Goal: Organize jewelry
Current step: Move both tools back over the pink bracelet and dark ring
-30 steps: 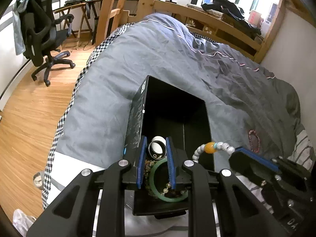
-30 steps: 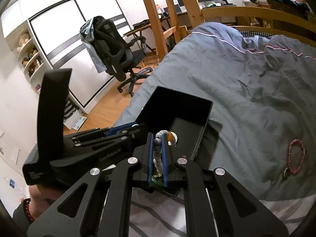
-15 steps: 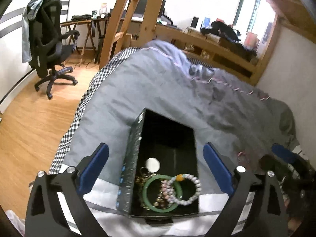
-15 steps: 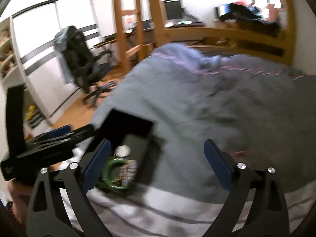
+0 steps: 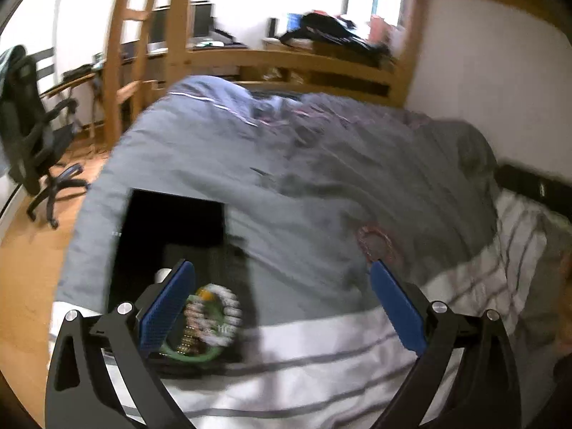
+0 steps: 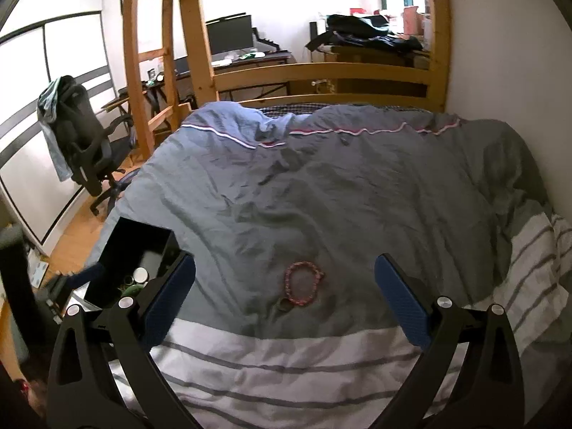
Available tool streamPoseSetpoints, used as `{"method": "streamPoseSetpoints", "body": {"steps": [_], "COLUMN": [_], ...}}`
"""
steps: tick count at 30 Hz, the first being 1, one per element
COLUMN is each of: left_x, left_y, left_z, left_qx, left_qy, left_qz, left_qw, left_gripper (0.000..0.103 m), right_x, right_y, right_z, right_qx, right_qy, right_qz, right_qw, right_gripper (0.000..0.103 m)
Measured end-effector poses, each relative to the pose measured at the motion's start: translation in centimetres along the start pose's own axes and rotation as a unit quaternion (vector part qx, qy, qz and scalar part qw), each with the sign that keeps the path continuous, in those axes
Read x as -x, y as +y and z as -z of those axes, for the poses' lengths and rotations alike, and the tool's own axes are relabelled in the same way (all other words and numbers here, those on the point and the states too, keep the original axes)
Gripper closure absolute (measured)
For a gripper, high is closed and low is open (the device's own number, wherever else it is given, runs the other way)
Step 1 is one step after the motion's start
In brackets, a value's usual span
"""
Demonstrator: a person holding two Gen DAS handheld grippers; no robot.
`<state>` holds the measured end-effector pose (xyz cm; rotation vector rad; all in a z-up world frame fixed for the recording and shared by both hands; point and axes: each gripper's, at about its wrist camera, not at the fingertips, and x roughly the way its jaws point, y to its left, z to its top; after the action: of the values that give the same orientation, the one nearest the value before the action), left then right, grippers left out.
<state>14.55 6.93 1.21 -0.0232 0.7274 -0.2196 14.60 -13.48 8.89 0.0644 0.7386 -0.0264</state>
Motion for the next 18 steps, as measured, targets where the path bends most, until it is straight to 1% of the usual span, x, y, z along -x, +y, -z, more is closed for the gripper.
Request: {"method": "streamPoseSetpoints", "body": {"steps": [2,3,5,6,9,11,13,14,15,16,18], "left_x": [-0.6,-1.0,-1.6,-2.1,-3.9,-5.8,-7.4,-8.2,-9.5,-10.2,-12.2], "left_y": [-1.9,-3.0,-4.3,-5.1,-6.5,-7.5,-8.1,-8.3,-8.5,-8.7,-8.5], "left_z": [0.7,1.1,1.6,1.9,2.6,2.9,3.1,3.2,3.2,3.2,3.0], "left_qx": [-0.017,-0.024,-0.036,-0.044,-0.058,-0.072,-0.089,-0.096,-0.103,-0.105,-0.099], "left_qy": [0.006,0.009,0.008,0.006,0.014,0.02,0.028,0.034,0.04,0.041,0.046], "left_qz": [0.022,0.04,0.065,0.083,0.109,0.119,0.119,0.119,0.107,0.097,0.095], "left_qw": [0.9996,0.9989,0.9972,0.9956,0.9922,0.9901,0.9885,0.9877,0.9881,0.9889,0.9895], "left_gripper": [0.006,0.006,0.006,0.006,0.006,0.006,0.016,0.027,0.038,0.041,0.044], "right_x": [0.1,0.0,-0.4,-0.9,-2.4,-3.4,-4.8,-5.4,-6.3,-7.2,-9.5], "right_y": [-0.9,-1.2,-2.4,-3.0,-4.5,-5.5,-6.5,-6.9,-7.2,-7.7,-8.7], "right_z": [0.3,0.4,0.8,1.1,1.7,2.1,2.5,2.6,2.7,2.9,3.6], "right_qx": [-0.006,-0.009,-0.016,-0.022,-0.03,-0.028,-0.022,-0.02,-0.021,-0.024,-0.037], "right_qy": [-0.002,-0.002,0.0,0.007,0.026,0.025,0.021,0.019,0.019,0.021,0.02], "right_qz": [0.003,0.002,0.005,0.004,-0.018,-0.037,-0.062,-0.068,-0.071,-0.071,-0.092], "right_qw": [1.0,1.0,1.0,1.0,0.999,0.999,0.998,0.997,0.997,0.997,0.995], "right_gripper": [0.004,0.004,0.004,0.004,0.004,0.004,0.004,0.004,0.004,0.004,0.005]}}
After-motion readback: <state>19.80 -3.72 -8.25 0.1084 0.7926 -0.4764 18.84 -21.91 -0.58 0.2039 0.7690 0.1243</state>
